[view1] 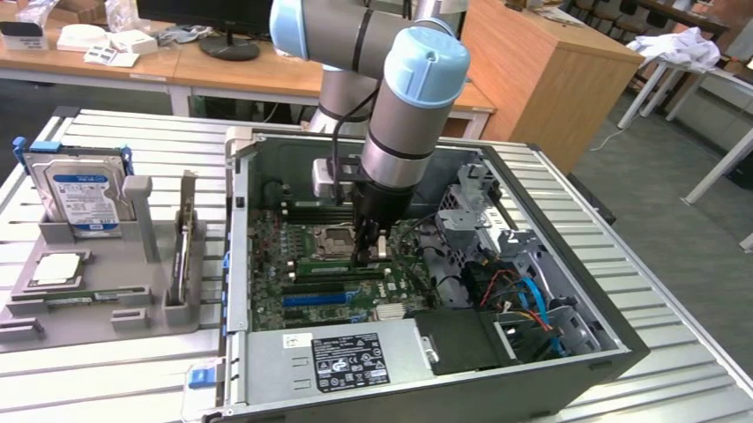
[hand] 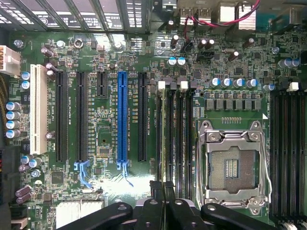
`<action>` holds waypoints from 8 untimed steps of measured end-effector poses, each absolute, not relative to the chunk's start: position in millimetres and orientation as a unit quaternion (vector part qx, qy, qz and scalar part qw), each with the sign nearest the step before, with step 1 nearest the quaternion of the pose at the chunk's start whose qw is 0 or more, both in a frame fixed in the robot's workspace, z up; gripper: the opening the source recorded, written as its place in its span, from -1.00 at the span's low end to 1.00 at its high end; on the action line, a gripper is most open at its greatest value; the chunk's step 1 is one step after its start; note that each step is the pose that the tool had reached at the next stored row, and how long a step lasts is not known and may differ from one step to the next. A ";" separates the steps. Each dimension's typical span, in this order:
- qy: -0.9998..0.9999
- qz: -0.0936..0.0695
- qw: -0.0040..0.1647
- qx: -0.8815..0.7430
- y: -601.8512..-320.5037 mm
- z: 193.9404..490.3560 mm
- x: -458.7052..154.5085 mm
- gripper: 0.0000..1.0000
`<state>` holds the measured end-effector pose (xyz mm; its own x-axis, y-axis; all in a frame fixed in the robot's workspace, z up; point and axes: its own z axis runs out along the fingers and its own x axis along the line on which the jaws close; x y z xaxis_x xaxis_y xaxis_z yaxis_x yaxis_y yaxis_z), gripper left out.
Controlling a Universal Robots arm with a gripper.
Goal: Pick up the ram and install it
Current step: 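Insert the ram into the slot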
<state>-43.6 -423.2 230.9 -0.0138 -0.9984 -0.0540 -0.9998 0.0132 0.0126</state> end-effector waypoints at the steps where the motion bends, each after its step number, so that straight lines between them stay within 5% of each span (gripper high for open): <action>1: 0.712 0.023 0.015 -0.702 -423.3 230.8 -43.6 -0.76; 8: 0.711 0.023 0.015 -0.702 -423.3 230.5 -43.6 -0.76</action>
<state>-43.6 -423.3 230.5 -0.0128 -0.9985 -0.0538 -0.9998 0.0121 0.0127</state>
